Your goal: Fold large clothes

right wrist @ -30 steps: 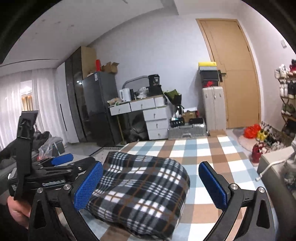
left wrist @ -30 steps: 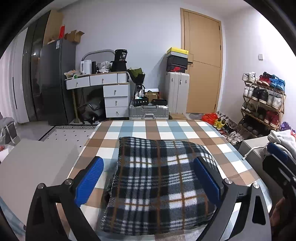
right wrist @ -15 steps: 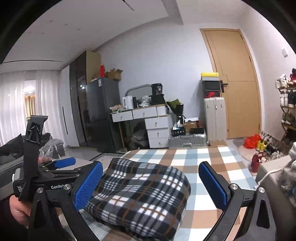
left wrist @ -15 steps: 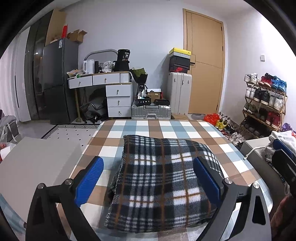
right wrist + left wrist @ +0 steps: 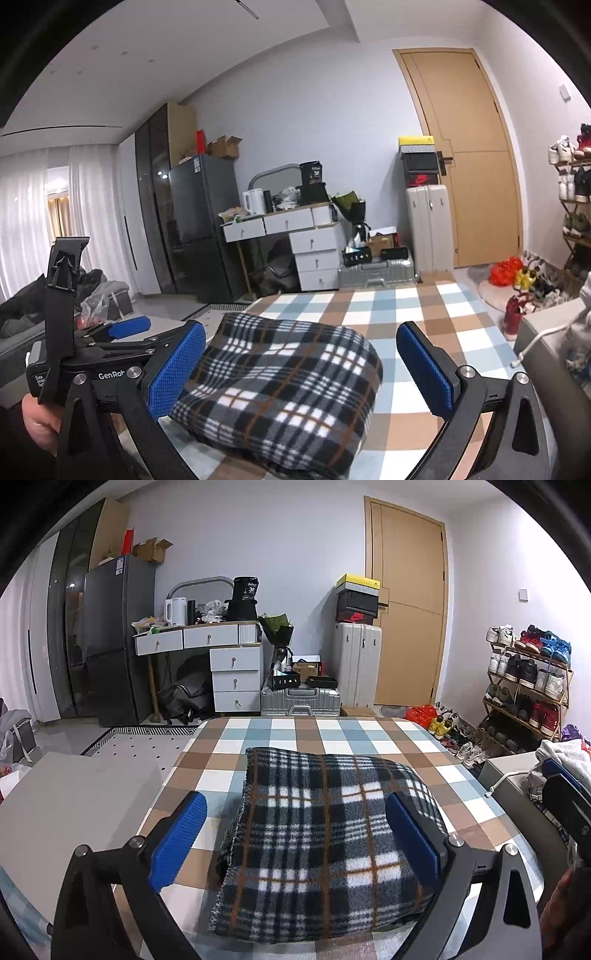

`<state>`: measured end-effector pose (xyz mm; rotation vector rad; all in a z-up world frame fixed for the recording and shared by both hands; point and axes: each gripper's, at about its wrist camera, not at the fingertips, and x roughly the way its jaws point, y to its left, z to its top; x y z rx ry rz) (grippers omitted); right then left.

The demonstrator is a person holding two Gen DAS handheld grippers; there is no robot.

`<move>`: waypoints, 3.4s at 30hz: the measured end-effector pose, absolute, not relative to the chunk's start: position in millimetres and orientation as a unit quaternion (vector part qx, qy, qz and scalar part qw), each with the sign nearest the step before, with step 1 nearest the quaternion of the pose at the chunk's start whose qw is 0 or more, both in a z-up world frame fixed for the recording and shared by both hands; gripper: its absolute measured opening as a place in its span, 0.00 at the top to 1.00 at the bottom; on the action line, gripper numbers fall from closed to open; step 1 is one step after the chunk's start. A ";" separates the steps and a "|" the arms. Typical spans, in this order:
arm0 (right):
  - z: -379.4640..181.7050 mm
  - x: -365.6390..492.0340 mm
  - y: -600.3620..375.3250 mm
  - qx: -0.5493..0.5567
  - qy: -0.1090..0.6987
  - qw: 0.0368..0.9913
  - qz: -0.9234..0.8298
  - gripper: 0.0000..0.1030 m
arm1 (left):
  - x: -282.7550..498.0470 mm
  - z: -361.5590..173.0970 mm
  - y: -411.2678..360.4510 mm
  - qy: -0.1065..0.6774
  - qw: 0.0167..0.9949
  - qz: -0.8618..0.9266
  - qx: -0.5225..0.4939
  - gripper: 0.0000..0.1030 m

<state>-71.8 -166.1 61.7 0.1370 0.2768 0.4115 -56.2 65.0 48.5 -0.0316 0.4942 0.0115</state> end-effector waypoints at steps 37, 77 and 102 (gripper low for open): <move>58.6 -73.9 -168.9 0.074 0.130 0.968 0.200 0.00 | -57.0 51.0 63.5 0.245 0.969 0.002 -0.017 0.08; -100.3 98.2 -137.1 0.306 0.576 0.699 0.292 0.00 | 54.3 -53.7 138.7 0.535 0.816 -0.083 -0.200 0.01; -30.5 6.0 -121.0 0.253 0.486 0.769 0.329 0.23 | 22.2 -34.2 32.6 0.554 0.745 -0.292 -0.229 0.32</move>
